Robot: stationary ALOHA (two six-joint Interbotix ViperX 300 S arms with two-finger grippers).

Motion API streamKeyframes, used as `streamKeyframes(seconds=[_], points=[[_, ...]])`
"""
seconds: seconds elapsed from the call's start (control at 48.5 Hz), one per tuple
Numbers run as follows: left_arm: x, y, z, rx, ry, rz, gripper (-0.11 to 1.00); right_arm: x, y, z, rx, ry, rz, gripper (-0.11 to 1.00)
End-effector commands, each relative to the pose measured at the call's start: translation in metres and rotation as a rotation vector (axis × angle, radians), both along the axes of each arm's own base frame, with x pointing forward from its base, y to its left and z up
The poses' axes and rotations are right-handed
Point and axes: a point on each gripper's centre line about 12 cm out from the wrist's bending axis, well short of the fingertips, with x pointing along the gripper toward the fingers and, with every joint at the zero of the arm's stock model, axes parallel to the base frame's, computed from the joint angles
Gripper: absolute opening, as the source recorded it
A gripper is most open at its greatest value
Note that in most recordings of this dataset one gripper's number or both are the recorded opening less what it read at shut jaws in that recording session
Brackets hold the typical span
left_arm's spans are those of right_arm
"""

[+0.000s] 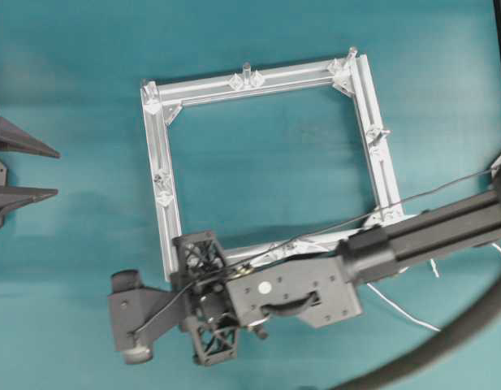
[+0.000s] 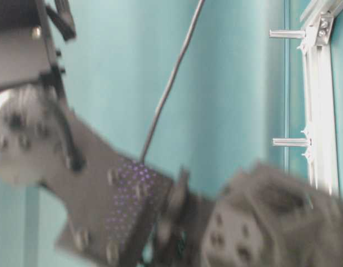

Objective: Move the cable alternately left and right between 8 pins so it hooks onto each one.

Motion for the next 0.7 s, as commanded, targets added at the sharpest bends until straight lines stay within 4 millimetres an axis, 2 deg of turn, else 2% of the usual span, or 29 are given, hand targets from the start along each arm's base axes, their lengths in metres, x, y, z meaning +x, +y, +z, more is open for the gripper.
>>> streamKeyframes(seconds=[0.0,0.186,0.309,0.454,0.598,0.68], points=[[0.001,0.0,0.005,-0.009,-0.014,0.0,0.75,0.012,0.008,0.025,0.021,-0.071,0.014,0.13],[0.002,0.0,0.005,-0.007,-0.015,0.0,0.75,0.038,0.013,0.022,0.029,-0.091,-0.003,0.13],[0.001,0.0,0.005,-0.009,-0.014,0.0,0.75,0.055,0.005,0.019,0.041,-0.092,-0.052,0.13],[0.001,0.0,0.005,-0.007,-0.014,0.0,0.75,0.071,-0.017,0.021,0.12,-0.116,-0.216,0.13],[0.002,0.0,0.005,-0.009,-0.015,0.0,0.75,0.075,-0.045,0.018,0.221,-0.115,-0.462,0.13],[0.002,0.0,0.005,-0.007,-0.015,0.0,0.75,0.075,-0.051,0.015,0.246,-0.119,-0.545,0.13]])
